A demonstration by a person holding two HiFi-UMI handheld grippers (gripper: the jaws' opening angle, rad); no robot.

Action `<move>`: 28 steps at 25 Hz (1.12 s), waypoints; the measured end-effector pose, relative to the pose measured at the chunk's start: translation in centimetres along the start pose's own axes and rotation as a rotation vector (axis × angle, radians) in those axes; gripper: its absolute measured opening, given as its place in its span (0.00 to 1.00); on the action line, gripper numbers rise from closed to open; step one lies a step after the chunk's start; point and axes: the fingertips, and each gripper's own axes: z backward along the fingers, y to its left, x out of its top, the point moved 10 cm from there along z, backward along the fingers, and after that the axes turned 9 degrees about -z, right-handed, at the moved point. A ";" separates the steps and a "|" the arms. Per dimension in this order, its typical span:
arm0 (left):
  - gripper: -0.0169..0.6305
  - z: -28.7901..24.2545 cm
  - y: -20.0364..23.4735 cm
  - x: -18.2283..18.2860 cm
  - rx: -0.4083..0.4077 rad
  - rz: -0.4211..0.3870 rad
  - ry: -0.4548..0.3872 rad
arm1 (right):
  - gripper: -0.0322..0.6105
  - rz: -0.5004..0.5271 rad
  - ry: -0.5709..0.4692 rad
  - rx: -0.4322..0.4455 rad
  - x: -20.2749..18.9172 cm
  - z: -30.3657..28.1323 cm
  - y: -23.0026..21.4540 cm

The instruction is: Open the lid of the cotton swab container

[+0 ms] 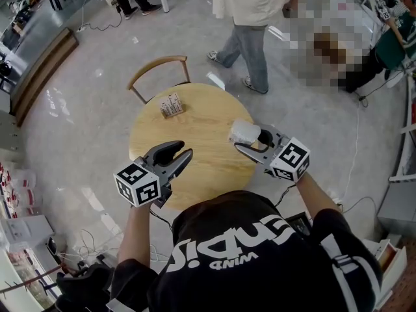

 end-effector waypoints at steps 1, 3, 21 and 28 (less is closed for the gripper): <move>0.22 0.0 -0.1 -0.2 0.003 -0.005 -0.001 | 0.36 -0.007 -0.002 -0.016 0.0 0.1 0.0; 0.17 -0.2 -0.4 -0.5 0.022 -0.012 -0.007 | 0.36 -0.023 -0.011 -0.046 -0.2 0.4 0.0; 0.04 1.4 -1.0 -3.1 0.507 -0.124 -0.168 | 0.36 -0.112 -0.190 -0.310 -0.6 1.7 0.3; 0.04 2.4 -1.1 -4.9 0.630 -0.134 -0.220 | 0.36 -0.087 -0.196 -0.384 -1.6 1.2 1.0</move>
